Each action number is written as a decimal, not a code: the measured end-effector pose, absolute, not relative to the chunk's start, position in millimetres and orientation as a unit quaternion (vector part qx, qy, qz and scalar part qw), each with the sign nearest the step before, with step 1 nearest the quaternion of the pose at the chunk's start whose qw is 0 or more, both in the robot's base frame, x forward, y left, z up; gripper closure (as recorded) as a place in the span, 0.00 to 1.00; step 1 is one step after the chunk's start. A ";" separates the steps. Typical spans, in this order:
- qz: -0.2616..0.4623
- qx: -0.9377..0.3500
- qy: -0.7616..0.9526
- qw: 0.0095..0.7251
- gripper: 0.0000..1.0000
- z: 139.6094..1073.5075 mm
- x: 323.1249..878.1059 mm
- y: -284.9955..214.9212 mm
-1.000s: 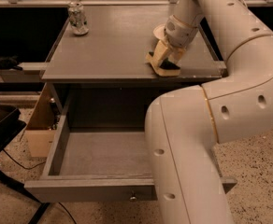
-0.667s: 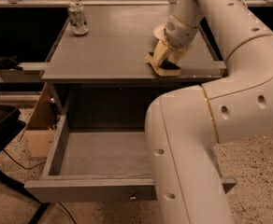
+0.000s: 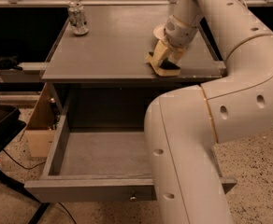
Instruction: Place sponge into top drawer
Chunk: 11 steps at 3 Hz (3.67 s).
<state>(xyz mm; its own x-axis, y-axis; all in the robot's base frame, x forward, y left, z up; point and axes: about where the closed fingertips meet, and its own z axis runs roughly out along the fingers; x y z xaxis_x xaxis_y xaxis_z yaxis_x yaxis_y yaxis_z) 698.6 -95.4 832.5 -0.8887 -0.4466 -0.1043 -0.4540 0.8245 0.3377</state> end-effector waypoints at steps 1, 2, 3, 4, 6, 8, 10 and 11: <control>0.179 -0.235 0.955 0.011 1.00 833.0 698.5 -95.8; 0.179 -0.235 0.955 0.011 1.00 833.3 698.5 -96.0; 0.179 -0.235 0.955 0.011 0.82 833.3 698.5 -96.0; 0.179 -0.235 0.955 0.011 0.59 833.3 698.5 -96.0; 0.179 -0.235 0.955 0.011 0.13 833.2 698.5 -96.0; 0.179 -0.235 0.955 0.011 0.00 833.2 698.5 -96.0; 0.179 -0.235 0.955 0.011 0.47 833.2 698.5 -96.0; 0.179 -0.235 0.955 0.011 0.71 833.2 698.5 -96.0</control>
Offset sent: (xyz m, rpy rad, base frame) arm 0.0021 0.0190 0.1373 -0.4344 -0.5698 -0.0671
